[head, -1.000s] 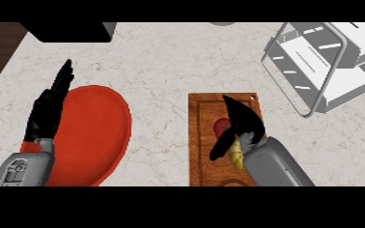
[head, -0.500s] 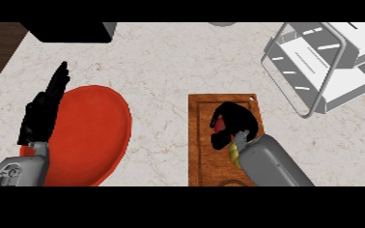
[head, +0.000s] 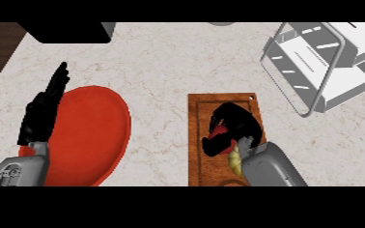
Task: Pick the tomato from the cutting board and place it in the tiered basket
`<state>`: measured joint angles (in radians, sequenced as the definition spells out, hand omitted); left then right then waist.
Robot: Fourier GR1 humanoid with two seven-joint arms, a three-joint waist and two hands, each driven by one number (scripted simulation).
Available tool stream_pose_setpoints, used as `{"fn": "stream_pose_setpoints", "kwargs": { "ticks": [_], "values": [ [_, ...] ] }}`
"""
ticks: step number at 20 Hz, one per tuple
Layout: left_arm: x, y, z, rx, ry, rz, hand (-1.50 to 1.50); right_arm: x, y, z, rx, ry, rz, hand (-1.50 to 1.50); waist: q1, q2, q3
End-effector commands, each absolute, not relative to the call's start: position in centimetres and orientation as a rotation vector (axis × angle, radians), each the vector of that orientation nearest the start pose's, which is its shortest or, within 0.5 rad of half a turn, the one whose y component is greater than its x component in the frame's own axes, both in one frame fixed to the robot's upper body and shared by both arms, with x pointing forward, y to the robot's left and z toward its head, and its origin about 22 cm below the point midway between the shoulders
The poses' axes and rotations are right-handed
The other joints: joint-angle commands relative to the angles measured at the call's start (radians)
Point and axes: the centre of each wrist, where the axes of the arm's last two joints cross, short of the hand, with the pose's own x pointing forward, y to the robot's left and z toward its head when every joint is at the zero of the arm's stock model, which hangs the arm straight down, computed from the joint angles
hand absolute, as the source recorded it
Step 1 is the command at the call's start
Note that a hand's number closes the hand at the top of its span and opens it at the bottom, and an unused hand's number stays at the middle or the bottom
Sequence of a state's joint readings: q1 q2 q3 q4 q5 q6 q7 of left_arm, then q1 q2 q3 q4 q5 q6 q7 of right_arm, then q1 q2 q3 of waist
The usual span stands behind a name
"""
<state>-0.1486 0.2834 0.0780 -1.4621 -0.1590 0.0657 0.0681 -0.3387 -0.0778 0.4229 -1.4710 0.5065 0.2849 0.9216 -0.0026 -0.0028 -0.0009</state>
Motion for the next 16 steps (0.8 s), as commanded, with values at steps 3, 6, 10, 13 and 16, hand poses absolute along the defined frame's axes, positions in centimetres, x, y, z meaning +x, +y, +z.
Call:
{"fn": "stream_pose_setpoints", "kwargs": {
  "ticks": [3, 6, 10, 13, 16],
  "values": [
    [27.4, 31.1, 3.1, 0.462, -1.520, -0.206, 0.00, 22.7, -11.4, 6.6, -0.352, -1.114, 1.329, 1.50, -0.022, -0.011, 0.001],
    [26.8, 29.6, 2.4, 0.448, -1.517, -0.207, 0.00, 20.9, -14.0, 8.2, -0.363, -1.336, 1.309, 1.50, -0.024, -0.007, 0.003],
    [26.6, 31.7, 2.9, 0.458, -1.515, -0.198, 0.00, 19.3, -17.6, 12.6, -0.402, -1.578, 1.044, 1.50, -0.033, -0.008, 0.002],
    [27.8, 30.0, 2.8, 0.457, -1.525, -0.200, 0.00, 18.4, -18.8, 15.3, -0.502, -1.726, 0.937, 1.50, -0.033, -0.002, 0.001],
    [28.6, 30.8, 4.1, 0.460, -1.519, -0.204, 0.00, 17.1, -21.2, 17.8, -0.543, -1.808, 0.856, 1.50, -0.028, -0.001, 0.002]
  ]
}}
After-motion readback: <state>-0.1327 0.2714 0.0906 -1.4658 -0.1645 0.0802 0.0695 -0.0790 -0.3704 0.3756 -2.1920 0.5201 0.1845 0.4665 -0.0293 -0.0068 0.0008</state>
